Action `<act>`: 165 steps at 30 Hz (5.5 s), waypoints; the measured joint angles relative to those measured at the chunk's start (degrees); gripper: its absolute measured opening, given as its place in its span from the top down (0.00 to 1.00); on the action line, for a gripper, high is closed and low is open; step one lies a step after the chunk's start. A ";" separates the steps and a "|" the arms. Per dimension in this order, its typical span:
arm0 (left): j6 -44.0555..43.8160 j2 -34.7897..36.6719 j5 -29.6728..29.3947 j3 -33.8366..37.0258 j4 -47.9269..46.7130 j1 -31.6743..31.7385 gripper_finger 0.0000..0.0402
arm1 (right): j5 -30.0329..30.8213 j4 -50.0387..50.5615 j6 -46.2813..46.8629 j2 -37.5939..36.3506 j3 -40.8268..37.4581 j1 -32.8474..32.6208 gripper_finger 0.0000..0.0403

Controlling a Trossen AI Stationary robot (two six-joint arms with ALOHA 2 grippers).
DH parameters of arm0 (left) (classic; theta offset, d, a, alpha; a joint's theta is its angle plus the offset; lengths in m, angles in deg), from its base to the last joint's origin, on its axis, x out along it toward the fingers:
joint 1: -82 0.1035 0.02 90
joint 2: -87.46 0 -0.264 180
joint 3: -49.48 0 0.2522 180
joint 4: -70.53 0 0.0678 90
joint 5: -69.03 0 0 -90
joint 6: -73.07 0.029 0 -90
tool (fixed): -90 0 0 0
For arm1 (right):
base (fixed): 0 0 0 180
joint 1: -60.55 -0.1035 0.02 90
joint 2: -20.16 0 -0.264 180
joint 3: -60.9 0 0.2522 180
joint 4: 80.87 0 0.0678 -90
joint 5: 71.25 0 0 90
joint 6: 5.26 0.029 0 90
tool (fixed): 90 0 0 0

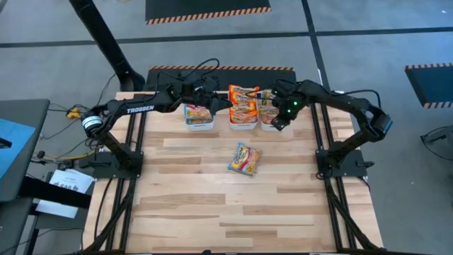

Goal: Sort Maruchan noodles
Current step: Put the green noodle pack into the right white bin, then put the blue noodle pack into the left white bin

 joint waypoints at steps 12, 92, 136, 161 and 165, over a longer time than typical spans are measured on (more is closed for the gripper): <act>2.14 0.00 0.00 0.00 -0.47 0.00 0.74 | 0.99 -1.64 -0.39 7.62 0.07 1.18 0.69; 5.25 3.56 0.16 0.04 -23.10 -11.54 0.60 | -7.12 -8.33 34.94 -6.56 0.00 -34.94 0.45; -26.62 -19.98 -18.84 0.00 -7.84 -24.73 0.60 | -12.17 -0.78 -4.68 -6.56 4.87 -21.69 0.45; -33.39 -27.64 -20.13 -0.31 -3.52 -27.23 0.89 | -12.09 -1.22 -4.68 -6.56 4.85 -21.69 0.45; -32.07 -27.65 -20.37 -0.17 -2.97 -27.23 0.98 | -12.09 -1.26 -4.68 -6.56 4.85 -21.69 0.45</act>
